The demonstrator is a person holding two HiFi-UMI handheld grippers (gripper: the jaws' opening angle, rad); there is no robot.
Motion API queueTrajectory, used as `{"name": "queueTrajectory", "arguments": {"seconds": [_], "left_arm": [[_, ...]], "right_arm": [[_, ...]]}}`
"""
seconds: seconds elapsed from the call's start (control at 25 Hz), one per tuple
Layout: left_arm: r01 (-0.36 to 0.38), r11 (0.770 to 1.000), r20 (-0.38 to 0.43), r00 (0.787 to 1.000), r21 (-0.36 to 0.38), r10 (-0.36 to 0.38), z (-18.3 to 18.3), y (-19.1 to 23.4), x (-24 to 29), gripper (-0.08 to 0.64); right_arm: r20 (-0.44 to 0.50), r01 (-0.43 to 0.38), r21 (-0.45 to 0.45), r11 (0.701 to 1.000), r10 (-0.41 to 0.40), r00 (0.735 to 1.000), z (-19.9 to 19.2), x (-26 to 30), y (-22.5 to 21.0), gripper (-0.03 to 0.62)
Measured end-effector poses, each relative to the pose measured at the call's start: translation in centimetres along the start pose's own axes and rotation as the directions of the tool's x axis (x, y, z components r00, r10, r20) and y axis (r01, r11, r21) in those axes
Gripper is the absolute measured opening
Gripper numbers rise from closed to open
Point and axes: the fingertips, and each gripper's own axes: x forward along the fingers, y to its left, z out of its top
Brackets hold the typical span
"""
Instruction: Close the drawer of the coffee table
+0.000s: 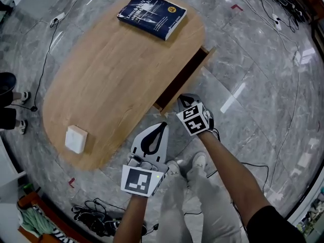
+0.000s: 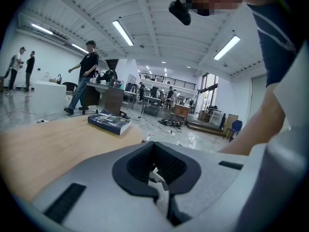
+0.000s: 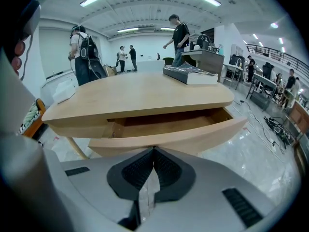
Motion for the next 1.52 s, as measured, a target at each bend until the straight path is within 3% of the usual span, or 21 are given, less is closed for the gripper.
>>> {"name": "queueTrajectory", "arguments": {"seconds": [0.72,1.52], "left_arm": [[-0.035,0.998,0.041,0.998,-0.054,0.037,0.0,1.3,-0.7,0.002],[-0.047,0.998,0.028,0.998,-0.044,0.048,-0.5,2.2,-1.8,0.002]], "right_arm": [[0.017,0.010,-0.005,1.000,-0.010,1.000,2.5,2.0,0.3,0.012],[0.000,0.009,-0.024,1.000,-0.009,1.000,4.7,3.6,0.7,0.012]]}}
